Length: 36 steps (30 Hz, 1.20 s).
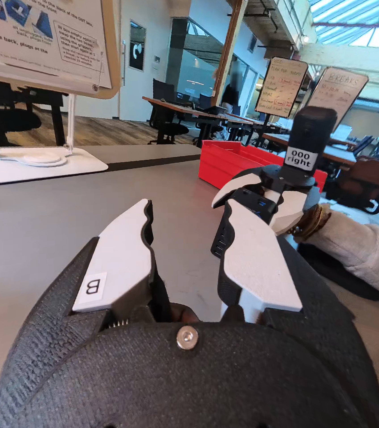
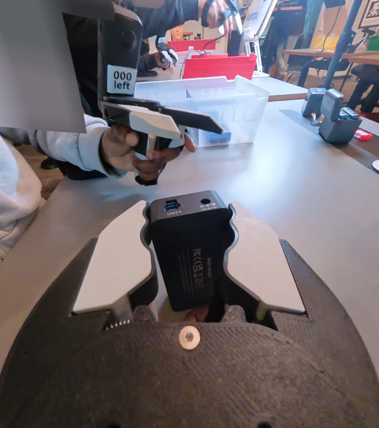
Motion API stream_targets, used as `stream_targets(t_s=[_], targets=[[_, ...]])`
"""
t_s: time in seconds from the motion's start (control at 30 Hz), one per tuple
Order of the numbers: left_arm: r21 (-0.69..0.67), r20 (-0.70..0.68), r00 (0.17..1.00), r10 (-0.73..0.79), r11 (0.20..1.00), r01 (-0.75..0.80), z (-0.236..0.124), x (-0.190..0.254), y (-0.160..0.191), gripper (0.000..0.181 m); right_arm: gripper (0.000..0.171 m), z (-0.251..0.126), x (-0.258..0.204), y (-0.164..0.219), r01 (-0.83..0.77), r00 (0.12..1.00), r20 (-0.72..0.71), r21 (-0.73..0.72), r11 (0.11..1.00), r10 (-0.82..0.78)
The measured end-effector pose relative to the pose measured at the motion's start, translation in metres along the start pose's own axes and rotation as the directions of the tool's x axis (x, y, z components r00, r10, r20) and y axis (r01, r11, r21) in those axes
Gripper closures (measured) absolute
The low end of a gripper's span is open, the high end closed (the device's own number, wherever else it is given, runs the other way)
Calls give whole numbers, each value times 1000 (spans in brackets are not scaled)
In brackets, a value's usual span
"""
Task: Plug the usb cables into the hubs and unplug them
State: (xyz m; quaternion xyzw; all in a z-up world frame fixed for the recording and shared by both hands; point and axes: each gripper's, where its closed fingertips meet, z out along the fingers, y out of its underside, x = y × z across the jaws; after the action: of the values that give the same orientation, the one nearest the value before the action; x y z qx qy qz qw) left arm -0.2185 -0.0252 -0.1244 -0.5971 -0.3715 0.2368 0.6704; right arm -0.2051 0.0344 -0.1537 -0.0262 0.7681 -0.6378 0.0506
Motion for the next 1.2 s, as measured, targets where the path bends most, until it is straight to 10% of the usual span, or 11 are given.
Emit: stream_targets(t_s=[0.27, 0.4, 0.67, 0.73, 0.9, 1.2], targets=[[-4, -14, 976, 217, 976, -217, 2, 17, 4, 123, 89, -15, 8, -4, -23, 998, -59, -12, 1000, 22], [0, 13, 972, 234, 972, -234, 2, 12, 4, 124, 67, -31, 19, -13, -151, 942, -317, -120, 981, 106], [1, 26, 964, 265, 964, -265, 4, 12, 6, 125, 105, -43, 16, 22, -287, 588, -808, -188, 939, 17], [8, 33, 957, 289, 957, -289, 3, 12, 5, 126, 133, -34, 14, 26, -254, 624, -781, -208, 945, -4], [22, 52, 956, 290, 956, -291, 2, 8, 1, 127, 141, -42, 36, 13, -324, 694, -699, -92, 942, 170], [7, 52, 956, 288, 957, -288, 2, 7, 5, 127, 142, -29, 80, -44, -607, 756, -96, 265, 749, 647]])
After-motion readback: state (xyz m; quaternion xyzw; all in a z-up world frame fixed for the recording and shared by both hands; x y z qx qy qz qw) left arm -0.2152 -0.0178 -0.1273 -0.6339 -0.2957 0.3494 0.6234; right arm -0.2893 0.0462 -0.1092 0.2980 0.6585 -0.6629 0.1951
